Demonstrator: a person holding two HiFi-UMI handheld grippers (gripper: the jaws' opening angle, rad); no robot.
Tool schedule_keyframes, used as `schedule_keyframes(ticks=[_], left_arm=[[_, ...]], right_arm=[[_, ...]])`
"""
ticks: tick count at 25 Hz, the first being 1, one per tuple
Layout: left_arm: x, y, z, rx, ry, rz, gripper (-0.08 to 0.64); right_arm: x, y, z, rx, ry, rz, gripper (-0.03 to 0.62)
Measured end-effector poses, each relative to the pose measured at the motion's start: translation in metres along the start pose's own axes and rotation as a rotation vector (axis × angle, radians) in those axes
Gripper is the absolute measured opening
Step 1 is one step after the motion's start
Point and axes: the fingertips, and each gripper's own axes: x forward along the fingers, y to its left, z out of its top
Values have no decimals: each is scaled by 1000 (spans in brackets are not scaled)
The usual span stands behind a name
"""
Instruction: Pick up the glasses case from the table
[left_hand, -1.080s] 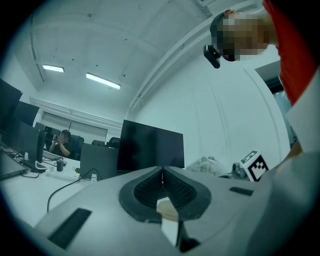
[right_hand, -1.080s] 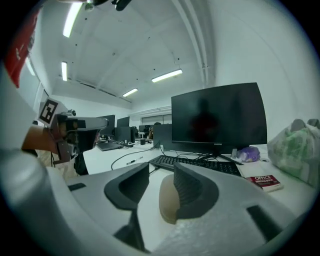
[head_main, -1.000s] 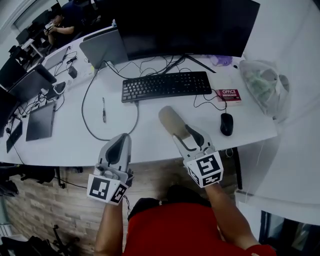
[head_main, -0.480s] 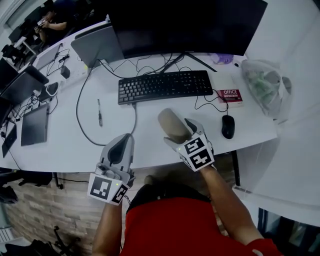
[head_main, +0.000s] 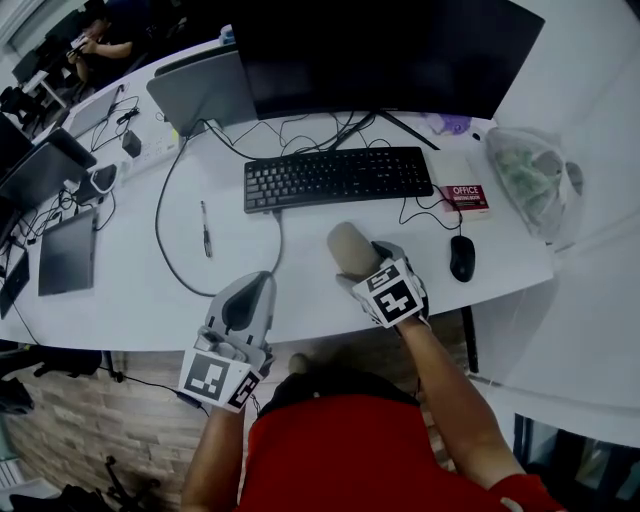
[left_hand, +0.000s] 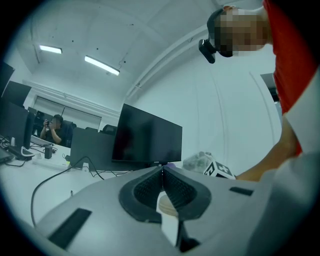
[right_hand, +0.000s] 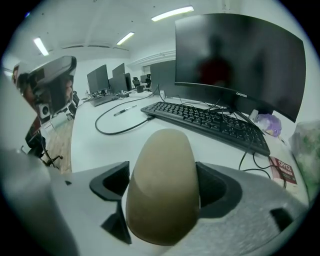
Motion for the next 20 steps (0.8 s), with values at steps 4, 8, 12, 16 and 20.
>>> schedule_keyframes(ticks=[4,8,12,16,20], left_arm=[[-2,2,0,-1,-6,-4,11],[-4,4,2,0,-5,-1,11],[-5,6,6,7,-15,1,11],[-6,7,14,7,-27,9,11],[-6,4,25,14,-46,2,11]], right_arm=[[1,-3,-2,20,-15,-8,388],[-3,-7,2,55,-52,-32,379],[-20,-10,13,106,-140,-54,377],[-55,-11,30,149,-247,-58,377],[-101,-8,56,153,-357,-62,377]])
